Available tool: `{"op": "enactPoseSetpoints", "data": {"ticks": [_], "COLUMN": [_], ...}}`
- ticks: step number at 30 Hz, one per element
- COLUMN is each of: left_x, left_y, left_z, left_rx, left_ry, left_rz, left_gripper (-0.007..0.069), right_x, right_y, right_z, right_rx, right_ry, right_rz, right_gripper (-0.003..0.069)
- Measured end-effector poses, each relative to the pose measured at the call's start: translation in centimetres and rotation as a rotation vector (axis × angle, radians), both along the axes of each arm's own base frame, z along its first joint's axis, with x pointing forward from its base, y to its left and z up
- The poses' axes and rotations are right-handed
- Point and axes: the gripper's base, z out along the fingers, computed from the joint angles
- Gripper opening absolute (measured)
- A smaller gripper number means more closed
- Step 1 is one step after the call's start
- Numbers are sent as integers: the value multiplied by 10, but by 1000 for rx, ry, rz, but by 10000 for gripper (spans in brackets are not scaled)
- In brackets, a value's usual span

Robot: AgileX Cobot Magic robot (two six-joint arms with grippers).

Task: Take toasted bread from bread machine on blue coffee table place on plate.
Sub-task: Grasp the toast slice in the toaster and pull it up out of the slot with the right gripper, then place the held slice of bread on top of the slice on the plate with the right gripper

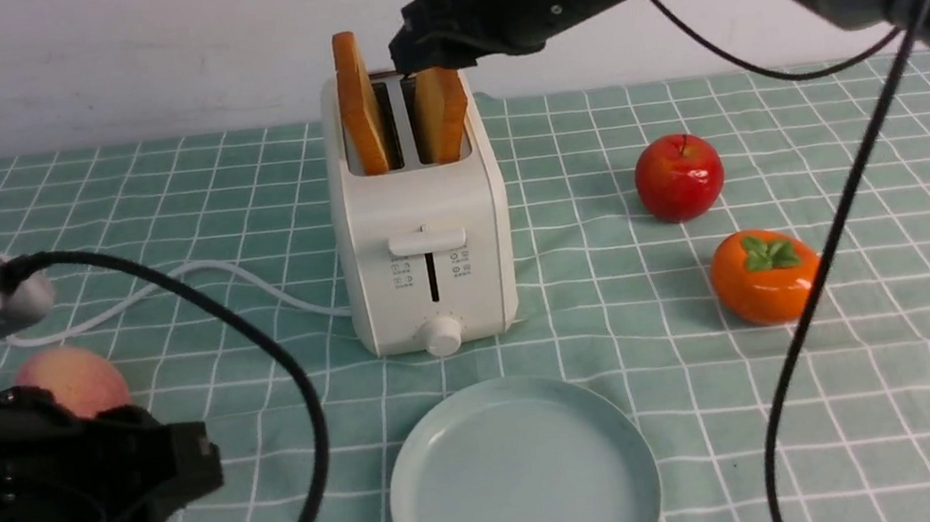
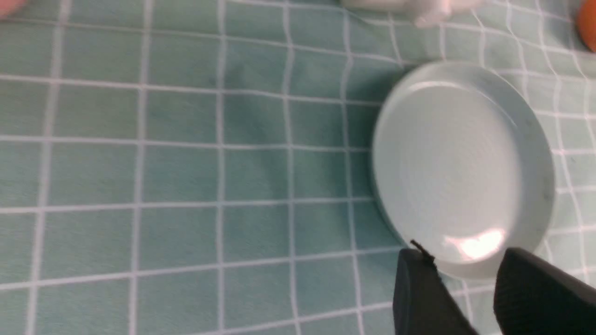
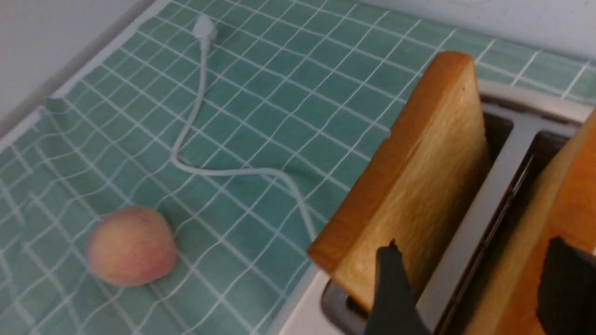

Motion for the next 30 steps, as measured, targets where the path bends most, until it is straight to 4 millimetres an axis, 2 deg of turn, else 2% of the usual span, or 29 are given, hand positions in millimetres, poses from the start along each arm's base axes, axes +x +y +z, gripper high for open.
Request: {"op": "enactPoseSetpoints", "data": {"ticks": [5,11,13,14,15,16,17,19,20,21,22,23,25,26,27,28,30], "left_x": [-3,-4,-5,-5,-6,-6,-7,-7,-7,-6,-6,-4,-2,0,1,1,3], "left_y": [-10,-13,-13,-13,-14,-14,-14,-14,-14,-13,-13,-13,-12,-12,-11,-11,-11], "left_z": [0,2,1,1,1,1,1,1,1,1,1,2,3,4,5,5,6], "left_rx": [-48,-83,-88,-88,-87,-87,-87,-86,-86,-86,-86,-87,-87,-88,-89,-89,-96], "left_ry": [35,35,49,50,61,61,68,67,65,57,57,34,15,-7,-17,-19,-35], "left_rz": [-119,-129,-138,-139,-146,-148,-153,-153,-151,-145,-145,-130,-117,-101,-93,-92,-78], "left_gripper": [237,237,237,237,237,237,237,237,237,237,237,237,237,237,237,237,237], "right_x": [14,19,20,20,19,19,18,17,16,15,14,9,2,-12,-23,-24,-53], "right_y": [2,4,4,4,4,4,-2,-14,-20,-33,-35,-62,-82,-108,-123,-127,-154], "right_z": [-22,-38,-39,-39,-37,-37,-32,-20,-15,-3,-1,25,45,71,85,89,111], "right_rx": [-20,-31,-31,-31,-33,-34,-49,-55,-56,-47,-46,-27,-15,-15,-20,-18,-60], "right_ry": [9,35,36,37,36,35,31,22,22,11,13,-12,-29,-35,-33,-40,11], "right_rz": [-37,-39,-39,-38,-36,-36,-37,-49,-54,-73,-75,-110,-133,-150,-157,-163,-149], "right_gripper": [418,399,340,332,276,258,180,108,104,106,106,107,107,107,107,107,107]}}
